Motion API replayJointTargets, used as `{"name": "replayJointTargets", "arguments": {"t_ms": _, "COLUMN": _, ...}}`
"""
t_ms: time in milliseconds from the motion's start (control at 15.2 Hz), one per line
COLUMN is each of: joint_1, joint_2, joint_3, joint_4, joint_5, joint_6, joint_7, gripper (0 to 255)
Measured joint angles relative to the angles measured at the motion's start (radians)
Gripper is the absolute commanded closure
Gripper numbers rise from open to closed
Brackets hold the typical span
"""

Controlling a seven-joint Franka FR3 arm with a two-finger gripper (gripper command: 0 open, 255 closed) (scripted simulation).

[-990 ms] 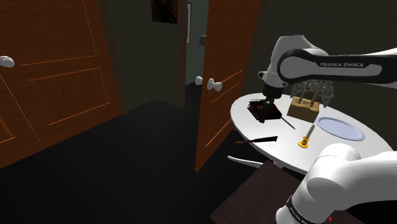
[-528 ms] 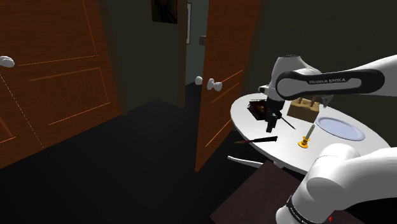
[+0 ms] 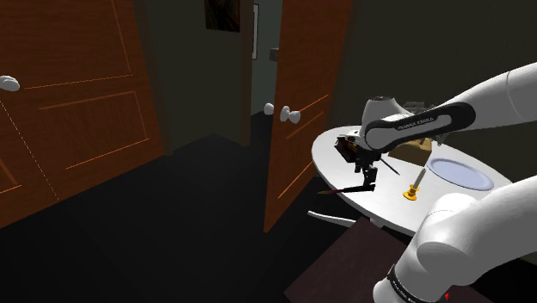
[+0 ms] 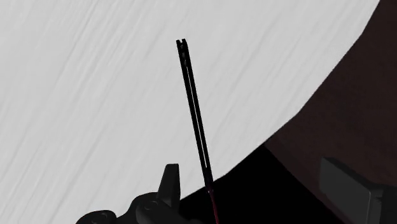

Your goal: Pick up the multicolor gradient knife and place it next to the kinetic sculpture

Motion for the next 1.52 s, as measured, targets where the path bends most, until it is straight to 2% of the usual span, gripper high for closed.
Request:
{"name": "replayJointTargets", "arguments": {"t_ms": 264, "joint_1": 0.054, "joint_2": 0.177, "joint_3": -0.119, "joint_4": 0.030, "joint_5": -0.017, "joint_6": 0.161, "joint_7": -0.158, "gripper": 0}}
{"name": "replayJointTargets", "arguments": {"t_ms": 660, "joint_1": 0.082, "joint_2": 0.299, "joint_3": -0.185, "joint_4": 0.019, "joint_5": 0.008, "joint_6": 0.295, "joint_7": -0.214, "gripper": 0}}
{"name": "replayJointTargets", "arguments": {"t_ms": 1188, "joint_1": 0.088, "joint_2": 0.327, "joint_3": -0.199, "joint_4": 0.012, "joint_5": 0.018, "joint_6": 0.330, "joint_7": -0.224, "gripper": 0}}
{"name": "replayJointTargets", "arguments": {"t_ms": 1254, "joint_1": 0.088, "joint_2": 0.327, "joint_3": -0.199, "joint_4": 0.012, "joint_5": 0.018, "joint_6": 0.330, "joint_7": -0.224, "gripper": 255}}
{"name": "replayJointTargets", "arguments": {"t_ms": 1518, "joint_1": 0.088, "joint_2": 0.327, "joint_3": -0.199, "joint_4": 0.012, "joint_5": 0.018, "joint_6": 0.330, "joint_7": -0.224, "gripper": 255}}
